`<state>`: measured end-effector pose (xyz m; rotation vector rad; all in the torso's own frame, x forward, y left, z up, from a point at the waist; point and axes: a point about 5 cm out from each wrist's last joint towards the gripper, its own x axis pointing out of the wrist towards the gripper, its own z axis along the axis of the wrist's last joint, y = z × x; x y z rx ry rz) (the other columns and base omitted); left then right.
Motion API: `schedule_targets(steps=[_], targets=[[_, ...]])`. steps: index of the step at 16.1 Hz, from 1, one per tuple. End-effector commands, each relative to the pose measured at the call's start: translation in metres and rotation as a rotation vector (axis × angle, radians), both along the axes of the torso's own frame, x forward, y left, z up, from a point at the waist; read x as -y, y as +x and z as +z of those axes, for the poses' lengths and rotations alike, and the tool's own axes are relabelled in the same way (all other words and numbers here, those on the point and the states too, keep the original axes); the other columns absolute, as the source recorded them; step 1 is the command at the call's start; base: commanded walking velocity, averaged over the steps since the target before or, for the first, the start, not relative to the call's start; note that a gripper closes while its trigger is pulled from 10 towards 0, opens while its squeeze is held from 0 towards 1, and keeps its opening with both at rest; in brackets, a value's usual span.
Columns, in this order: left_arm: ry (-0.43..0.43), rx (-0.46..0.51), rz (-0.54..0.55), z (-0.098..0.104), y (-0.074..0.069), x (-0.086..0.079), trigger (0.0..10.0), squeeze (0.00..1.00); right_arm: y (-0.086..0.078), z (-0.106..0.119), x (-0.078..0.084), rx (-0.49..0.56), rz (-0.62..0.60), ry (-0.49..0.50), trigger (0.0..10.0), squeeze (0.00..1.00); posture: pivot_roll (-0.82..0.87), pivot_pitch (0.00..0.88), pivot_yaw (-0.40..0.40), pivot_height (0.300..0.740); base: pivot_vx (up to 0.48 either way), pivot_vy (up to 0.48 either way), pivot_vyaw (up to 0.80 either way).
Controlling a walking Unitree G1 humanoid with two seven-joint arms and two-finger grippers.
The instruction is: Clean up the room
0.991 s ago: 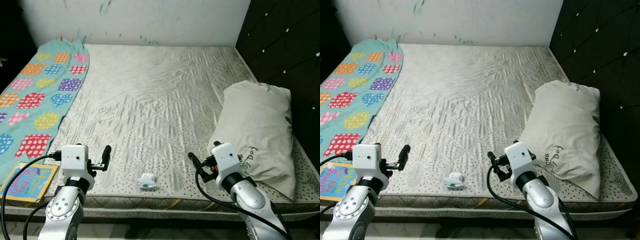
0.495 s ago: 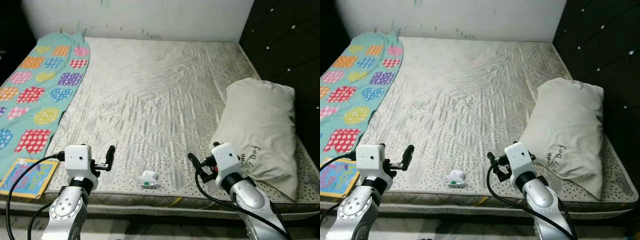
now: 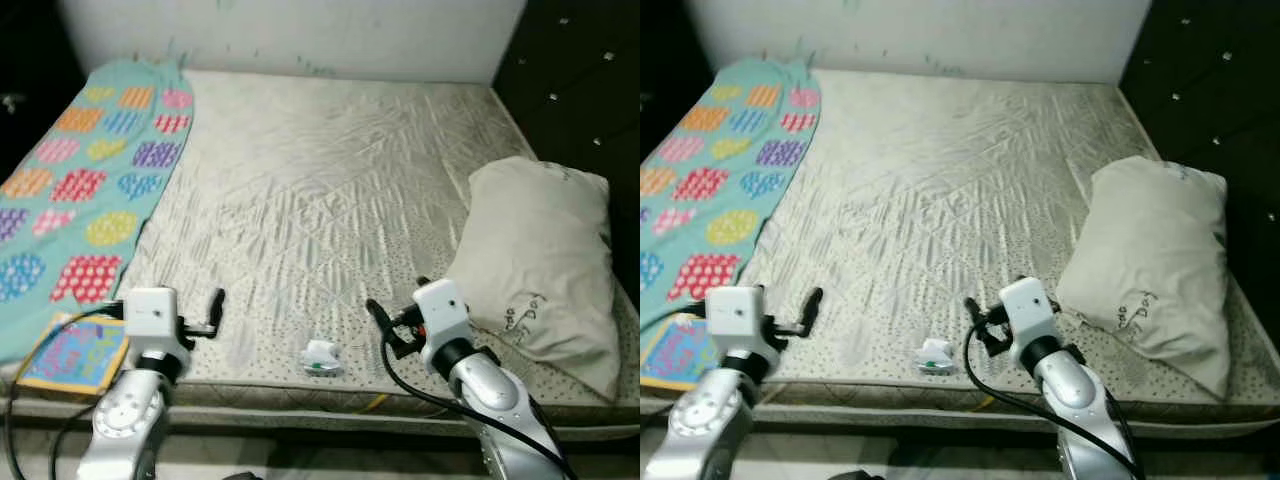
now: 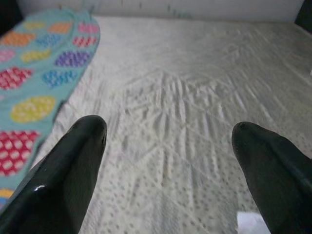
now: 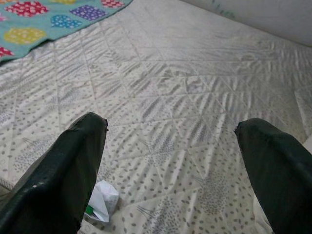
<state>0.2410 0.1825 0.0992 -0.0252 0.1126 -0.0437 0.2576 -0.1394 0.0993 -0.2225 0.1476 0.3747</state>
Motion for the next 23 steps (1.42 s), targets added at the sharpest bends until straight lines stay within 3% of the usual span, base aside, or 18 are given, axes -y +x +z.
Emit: schedule_targets(steps=[1,23], targets=[[-0.013,-0.004,-0.024,-0.002,0.000,0.007,10.0,0.00,-0.001,0.000,0.008,0.000,-0.021,-0.011,10.0,0.00,-0.03,0.117,-0.018,0.740,0.000,0.000,0.00],[-0.015,0.019,-0.055,0.003,0.011,0.013,10.0,0.00,0.007,0.003,0.011,0.021,-0.099,0.032,10.0,0.00,-0.06,0.129,0.013,0.740,0.000,0.000,-0.04]])
